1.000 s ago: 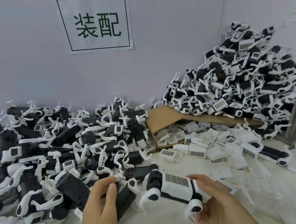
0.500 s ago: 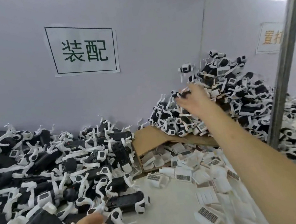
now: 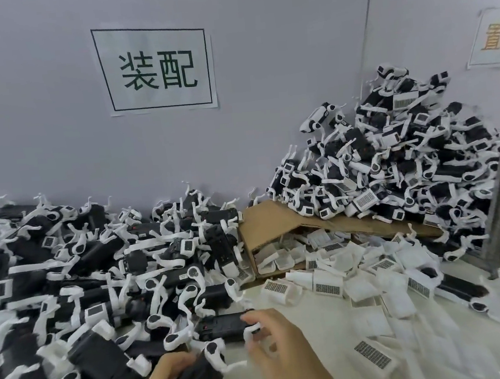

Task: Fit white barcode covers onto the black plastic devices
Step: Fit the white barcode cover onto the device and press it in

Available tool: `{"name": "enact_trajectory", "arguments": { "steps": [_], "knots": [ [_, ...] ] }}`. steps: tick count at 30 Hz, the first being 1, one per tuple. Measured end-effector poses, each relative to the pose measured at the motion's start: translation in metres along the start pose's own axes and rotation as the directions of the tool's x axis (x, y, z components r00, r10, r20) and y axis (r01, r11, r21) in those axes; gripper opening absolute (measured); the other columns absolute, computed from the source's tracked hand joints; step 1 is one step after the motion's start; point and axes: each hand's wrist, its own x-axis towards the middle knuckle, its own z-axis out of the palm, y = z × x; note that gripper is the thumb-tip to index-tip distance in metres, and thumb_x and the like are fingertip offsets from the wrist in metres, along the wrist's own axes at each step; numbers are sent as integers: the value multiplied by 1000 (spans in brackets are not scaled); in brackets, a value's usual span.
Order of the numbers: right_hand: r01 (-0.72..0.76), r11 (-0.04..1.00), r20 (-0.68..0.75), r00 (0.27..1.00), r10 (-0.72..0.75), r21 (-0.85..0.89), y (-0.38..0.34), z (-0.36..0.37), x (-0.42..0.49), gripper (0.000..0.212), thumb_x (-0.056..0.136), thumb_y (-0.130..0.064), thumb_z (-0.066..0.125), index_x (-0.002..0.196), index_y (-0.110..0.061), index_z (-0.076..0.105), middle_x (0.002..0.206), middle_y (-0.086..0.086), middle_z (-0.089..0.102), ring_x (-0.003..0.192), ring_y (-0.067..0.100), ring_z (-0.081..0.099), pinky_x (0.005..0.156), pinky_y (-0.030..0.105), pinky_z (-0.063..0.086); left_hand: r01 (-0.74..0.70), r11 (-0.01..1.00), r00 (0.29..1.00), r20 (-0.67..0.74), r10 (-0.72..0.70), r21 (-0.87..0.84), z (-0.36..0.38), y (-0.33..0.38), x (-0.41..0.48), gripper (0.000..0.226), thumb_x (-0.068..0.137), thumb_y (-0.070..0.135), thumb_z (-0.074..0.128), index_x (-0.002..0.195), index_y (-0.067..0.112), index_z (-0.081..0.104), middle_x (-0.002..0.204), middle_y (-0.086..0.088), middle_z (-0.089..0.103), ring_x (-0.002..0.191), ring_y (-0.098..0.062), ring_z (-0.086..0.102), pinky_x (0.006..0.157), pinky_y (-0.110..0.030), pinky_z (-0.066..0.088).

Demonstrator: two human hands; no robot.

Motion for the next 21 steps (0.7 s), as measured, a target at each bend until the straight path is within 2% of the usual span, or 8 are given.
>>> {"name": "enact_trajectory", "arguments": {
  "steps": [2, 4, 7, 10, 12, 14, 17, 21],
  "knots": [
    [53, 998, 57, 997, -52, -25, -1, 2, -3, 35, 99, -20, 54, 132, -31, 59, 126, -21, 53, 108, -11, 52, 89, 6, 39, -32, 997, 999, 19, 30, 73, 0, 4, -5, 67, 75, -11, 69, 89, 54, 65, 85, 35, 68, 96, 18, 58, 82, 0, 39],
    [48, 995, 67, 996, -54, 86, -6, -2, -6, 29, 103, -22, 53, 129, -29, 62, 125, -19, 57, 112, -8, 54, 90, 9, 40, -107, 988, 990, -81, 116, 112, 2, 9, -9, 56, 72, -13, 73, 76, 42, 70, 82, 33, 68, 93, 12, 60, 79, -5, 42],
    [35, 962, 65, 996, -54, 271, -15, -9, -10, 25, 102, -28, 54, 124, -34, 65, 127, -19, 57, 118, -9, 52, 92, 7, 39, -174, 979, 971, -146, 189, 106, 5, 13, -13, 49, 74, -18, 72, 88, 29, 71, 91, 36, 68, 94, 12, 60, 79, -1, 38],
    [22, 954, 103, 993, -55, 300, -19, -11, -14, 45, 90, -49, 55, 134, -39, 54, 136, -25, 50, 127, -15, 41, 97, 1, 31, -240, 965, 957, -141, 253, 103, 6, 17, -17, 52, 77, -18, 72, 86, 34, 69, 101, 33, 69, 98, 7, 62, 82, -2, 39],
    [22, 959, 170, 983, -73, 282, -20, -10, -17, 59, 84, -56, 59, 139, -45, 43, 131, -29, 55, 126, -12, 44, 95, 0, 31, -316, 941, 936, -123, 331, 123, 7, 19, -21, 60, 77, -17, 72, 91, 41, 66, 111, 27, 69, 105, 3, 63, 85, -5, 41],
    [31, 956, 181, 980, -87, 292, -22, -11, -19, 61, 82, -56, 64, 138, -47, 41, 122, -26, 61, 121, -6, 52, 93, 4, 36, -427, 884, 883, -126, 453, 191, 10, 22, -24, 58, 80, -10, 71, 101, 43, 63, 120, 25, 66, 110, 1, 62, 88, -9, 44],
    [69, 936, 73, 992, -101, 346, -25, -12, -18, 51, 81, -50, 68, 129, -40, 52, 108, -14, 68, 105, 6, 64, 86, 12, 47, -525, 814, 811, -145, 567, 249, 12, 22, -24, 51, 78, 1, 69, 108, 42, 60, 123, 24, 64, 115, -1, 60, 95, -17, 45],
    [56, 890, 16, 997, -71, 452, -25, -14, -15, 47, 74, -32, 78, 118, -30, 63, 105, -4, 69, 99, 18, 68, 76, 31, 58, -477, 856, 837, -194, 512, 199, 11, 18, -22, 59, 74, -10, 80, 111, 33, 61, 122, 17, 66, 116, -1, 60, 97, -12, 43]
  ]
}}
